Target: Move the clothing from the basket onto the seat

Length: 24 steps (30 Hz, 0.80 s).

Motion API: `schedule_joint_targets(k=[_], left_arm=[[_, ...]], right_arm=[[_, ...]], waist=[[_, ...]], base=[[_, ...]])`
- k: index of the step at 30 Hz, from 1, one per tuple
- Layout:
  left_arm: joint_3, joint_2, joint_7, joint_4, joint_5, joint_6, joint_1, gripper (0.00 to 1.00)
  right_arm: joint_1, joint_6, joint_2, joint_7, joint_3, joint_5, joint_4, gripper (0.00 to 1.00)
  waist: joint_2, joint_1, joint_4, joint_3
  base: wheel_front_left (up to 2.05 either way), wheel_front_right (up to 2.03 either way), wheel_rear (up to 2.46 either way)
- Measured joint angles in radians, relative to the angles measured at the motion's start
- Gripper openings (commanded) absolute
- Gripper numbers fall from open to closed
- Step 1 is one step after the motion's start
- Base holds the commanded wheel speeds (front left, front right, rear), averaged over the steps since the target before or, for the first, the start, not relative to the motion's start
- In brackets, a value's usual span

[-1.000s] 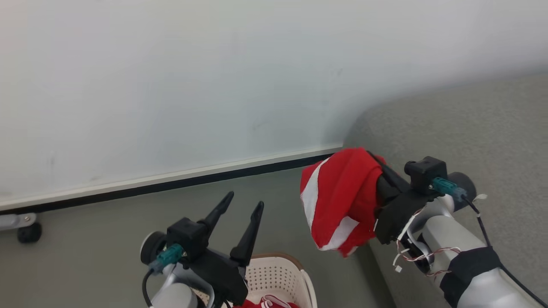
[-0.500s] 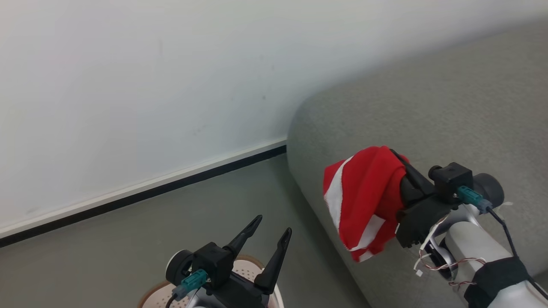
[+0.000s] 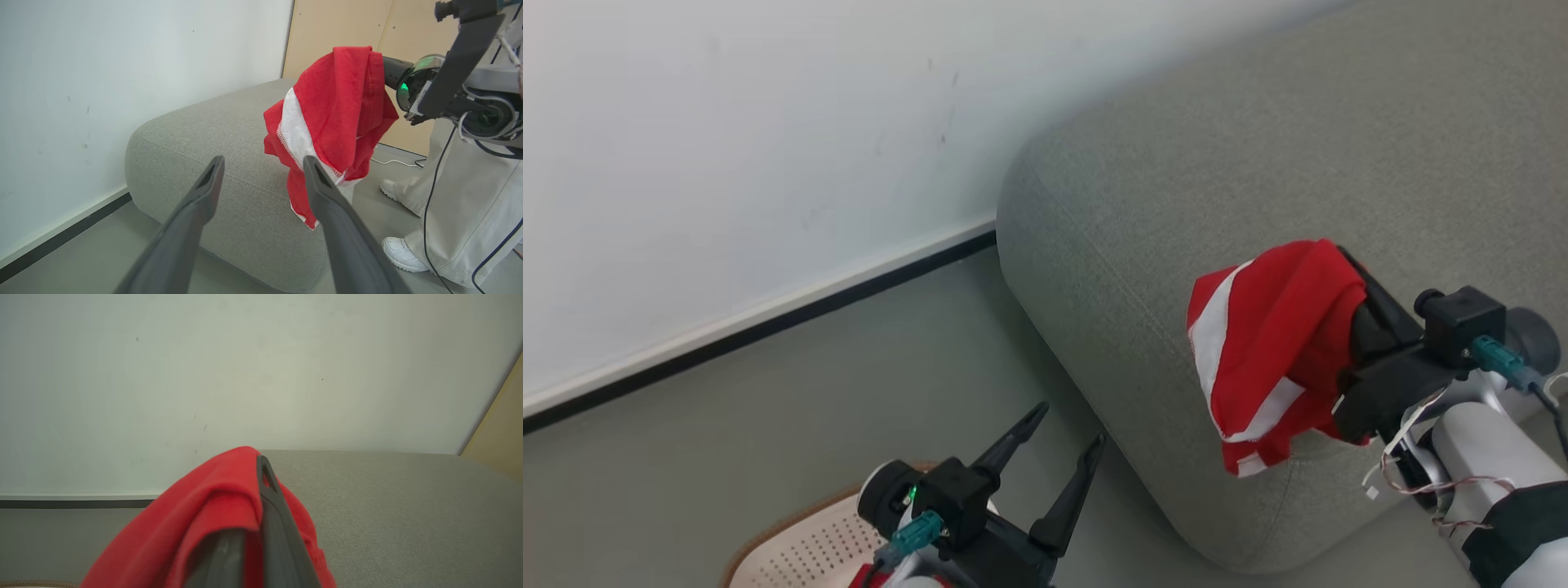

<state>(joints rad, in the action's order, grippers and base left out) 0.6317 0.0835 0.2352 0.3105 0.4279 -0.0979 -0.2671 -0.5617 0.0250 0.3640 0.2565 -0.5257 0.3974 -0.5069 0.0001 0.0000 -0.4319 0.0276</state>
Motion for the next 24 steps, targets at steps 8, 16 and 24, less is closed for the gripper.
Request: schedule_joint_targets(k=[8,16,24], left_arm=[[-0.008,0.018,-0.006,-0.038,-0.019,0.001,-0.064,1.00],[-0.039,0.054,-0.024,-0.100,-0.054,0.003,-0.148,1.00],[-0.051,0.082,-0.049,-0.170,-0.084,0.011,-0.227,1.00]], right_arm=[[-0.148,0.014,0.037,0.000,0.049,0.008,0.007,0.00],[-0.415,0.039,0.077,-0.032,0.087,0.014,-0.081,0.00],[-0.627,0.039,0.116,-0.072,0.153,0.017,-0.195,0.00]], waist=[[0.0000,0.0001,0.017,0.095],[0.0001,0.0003,0.055,0.197],[0.0001,0.0003,0.099,0.309]], base=[[0.00,0.00,0.00],[0.00,0.00,0.00],[0.00,0.00,0.00]])
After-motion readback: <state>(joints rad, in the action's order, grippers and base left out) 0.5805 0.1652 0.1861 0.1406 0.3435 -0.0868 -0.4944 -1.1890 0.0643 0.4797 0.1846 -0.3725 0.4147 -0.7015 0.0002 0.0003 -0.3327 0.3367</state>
